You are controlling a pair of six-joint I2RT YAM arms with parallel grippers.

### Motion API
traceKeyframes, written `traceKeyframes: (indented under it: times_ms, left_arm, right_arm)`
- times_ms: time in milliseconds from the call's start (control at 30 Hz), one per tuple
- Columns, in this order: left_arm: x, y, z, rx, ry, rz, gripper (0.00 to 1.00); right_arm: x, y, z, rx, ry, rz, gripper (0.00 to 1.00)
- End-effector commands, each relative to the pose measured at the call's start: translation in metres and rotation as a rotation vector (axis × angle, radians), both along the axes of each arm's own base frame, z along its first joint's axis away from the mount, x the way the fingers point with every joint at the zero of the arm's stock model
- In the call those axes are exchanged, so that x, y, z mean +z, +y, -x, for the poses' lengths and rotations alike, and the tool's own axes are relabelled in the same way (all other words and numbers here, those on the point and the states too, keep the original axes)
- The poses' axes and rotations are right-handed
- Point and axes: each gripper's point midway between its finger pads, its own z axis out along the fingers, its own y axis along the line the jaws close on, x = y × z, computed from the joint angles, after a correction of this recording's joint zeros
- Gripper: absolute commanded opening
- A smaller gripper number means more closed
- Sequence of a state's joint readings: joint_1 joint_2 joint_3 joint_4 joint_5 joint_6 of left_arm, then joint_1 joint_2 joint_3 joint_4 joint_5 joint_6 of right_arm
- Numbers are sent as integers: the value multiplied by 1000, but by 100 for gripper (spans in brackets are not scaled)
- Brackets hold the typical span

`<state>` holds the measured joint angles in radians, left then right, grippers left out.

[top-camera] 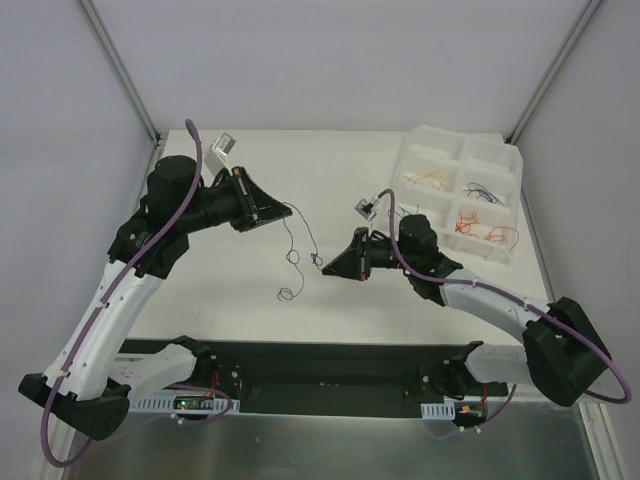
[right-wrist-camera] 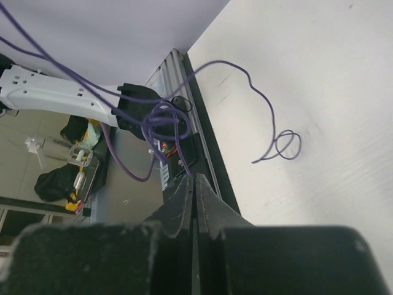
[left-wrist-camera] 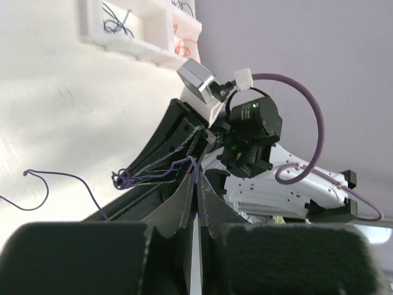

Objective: Untangle the cables

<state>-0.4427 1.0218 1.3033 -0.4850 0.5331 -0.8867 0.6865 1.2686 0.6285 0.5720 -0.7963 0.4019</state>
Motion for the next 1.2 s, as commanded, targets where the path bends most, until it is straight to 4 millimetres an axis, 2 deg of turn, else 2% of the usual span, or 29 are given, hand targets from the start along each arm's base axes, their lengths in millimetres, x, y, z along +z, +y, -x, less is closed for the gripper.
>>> traceKeyframes:
  times_ms: [0, 400, 500, 600, 767, 933, 1033, 1133, 1167]
  left_arm:
    - [14, 21, -7, 104, -111, -39, 0]
    - [16, 49, -12, 210, -184, -160, 0]
    - [19, 56, -14, 247, -207, -184, 0]
    - [22, 66, -14, 287, -235, -211, 0]
    - [21, 83, -12, 344, -265, -279, 0]
    - [10, 100, -6, 392, -264, -350, 0]
    - [6, 114, -6, 443, -271, -403, 0]
    - [3, 130, -5, 499, -270, -458, 0]
    - [3, 136, -5, 525, -267, -474, 0]
  right_arm:
    - [5, -15, -12, -80, -69, 2, 0]
    - [-13, -49, -18, -205, -65, 65, 0]
    - [-23, -59, -23, -254, -47, 109, 0]
    - [-37, -78, -33, -346, -20, 184, 0]
    - [-55, -129, -54, -601, 84, 273, 0]
    - [-47, -179, -59, -830, 47, 391, 0]
    - [-43, -221, -58, -990, 13, 535, 0]
    - [-40, -273, -51, -1172, -2, 721, 0]
    - [-36, -283, -49, -1200, -17, 757, 0]
